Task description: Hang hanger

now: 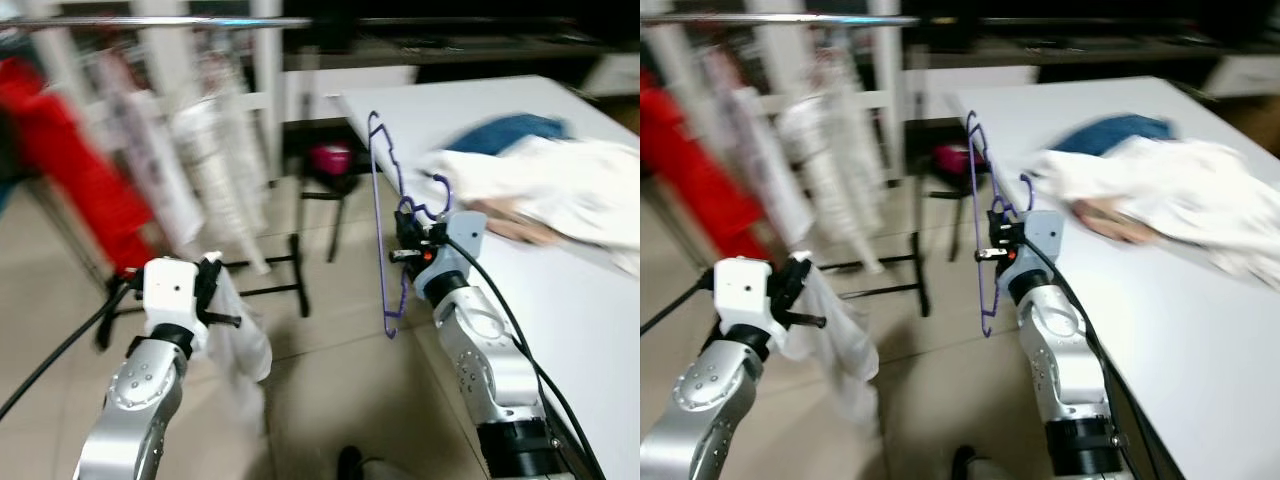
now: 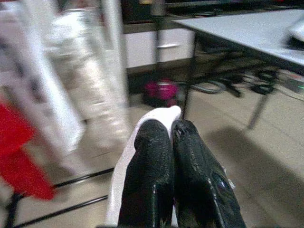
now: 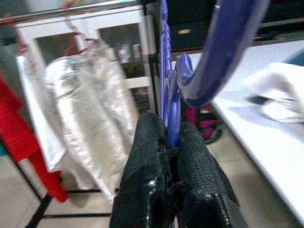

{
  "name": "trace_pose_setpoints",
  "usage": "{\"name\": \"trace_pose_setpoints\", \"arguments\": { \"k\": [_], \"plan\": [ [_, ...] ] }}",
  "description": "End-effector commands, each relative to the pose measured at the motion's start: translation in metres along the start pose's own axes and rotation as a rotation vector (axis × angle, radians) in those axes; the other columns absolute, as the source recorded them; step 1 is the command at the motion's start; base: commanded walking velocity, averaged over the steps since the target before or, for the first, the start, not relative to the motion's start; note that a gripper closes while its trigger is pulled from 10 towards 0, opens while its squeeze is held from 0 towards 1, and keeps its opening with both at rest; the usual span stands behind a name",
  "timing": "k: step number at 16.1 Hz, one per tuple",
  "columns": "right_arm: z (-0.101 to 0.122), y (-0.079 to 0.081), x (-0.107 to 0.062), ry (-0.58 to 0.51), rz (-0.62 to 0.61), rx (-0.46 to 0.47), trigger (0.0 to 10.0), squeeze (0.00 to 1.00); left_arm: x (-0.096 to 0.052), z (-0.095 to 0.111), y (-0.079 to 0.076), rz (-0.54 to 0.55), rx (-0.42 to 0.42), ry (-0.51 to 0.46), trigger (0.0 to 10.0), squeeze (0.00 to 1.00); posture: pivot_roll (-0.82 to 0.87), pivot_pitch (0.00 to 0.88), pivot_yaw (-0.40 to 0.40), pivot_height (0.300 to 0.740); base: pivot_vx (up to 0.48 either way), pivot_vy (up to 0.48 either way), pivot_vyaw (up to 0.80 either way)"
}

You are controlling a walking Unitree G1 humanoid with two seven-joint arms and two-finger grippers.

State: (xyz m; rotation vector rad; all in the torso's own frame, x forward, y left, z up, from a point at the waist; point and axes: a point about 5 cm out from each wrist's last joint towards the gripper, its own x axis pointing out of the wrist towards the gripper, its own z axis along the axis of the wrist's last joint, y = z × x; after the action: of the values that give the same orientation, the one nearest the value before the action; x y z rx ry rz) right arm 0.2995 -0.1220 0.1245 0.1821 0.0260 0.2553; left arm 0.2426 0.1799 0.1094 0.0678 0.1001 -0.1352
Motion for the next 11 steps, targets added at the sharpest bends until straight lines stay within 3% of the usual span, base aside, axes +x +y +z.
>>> {"name": "trace_pose_setpoints", "arguments": {
  "k": [1,4,6,9,11],
  "plan": [
    [0.002,-0.004,-0.001,0.004,-0.013,-0.009,10.0,0.00,0.004,0.007,-0.004,-0.034,-0.005,-0.021,10.0,0.00,0.06,0.009,-0.004,0.740,0.000,0.000,-0.80],
    [0.004,-0.005,-0.003,-0.003,-0.017,-0.011,10.0,0.00,0.005,0.004,-0.001,-0.027,-0.008,0.036,10.0,0.00,0.05,0.021,0.005,0.740,0.000,0.000,-0.80],
    [0.010,-0.006,-0.003,-0.039,-0.030,0.048,10.0,0.00,0.005,0.008,0.001,-0.016,0.014,-0.005,10.0,0.00,0.04,0.019,0.008,0.740,0.000,0.000,-0.80],
    [0.028,0.009,0.000,-0.104,0.064,0.118,10.0,0.00,0.012,0.019,0.000,-0.043,-0.004,-0.030,10.0,0.00,0.05,0.006,0.049,0.740,0.000,0.000,-0.80],
    [0.040,0.018,-0.002,-0.145,0.102,0.139,10.0,0.00,0.013,0.024,0.000,-0.120,-0.045,-0.027,10.0,0.00,0.05,0.003,0.059,0.740,0.000,0.000,-0.80]
  ]
}}
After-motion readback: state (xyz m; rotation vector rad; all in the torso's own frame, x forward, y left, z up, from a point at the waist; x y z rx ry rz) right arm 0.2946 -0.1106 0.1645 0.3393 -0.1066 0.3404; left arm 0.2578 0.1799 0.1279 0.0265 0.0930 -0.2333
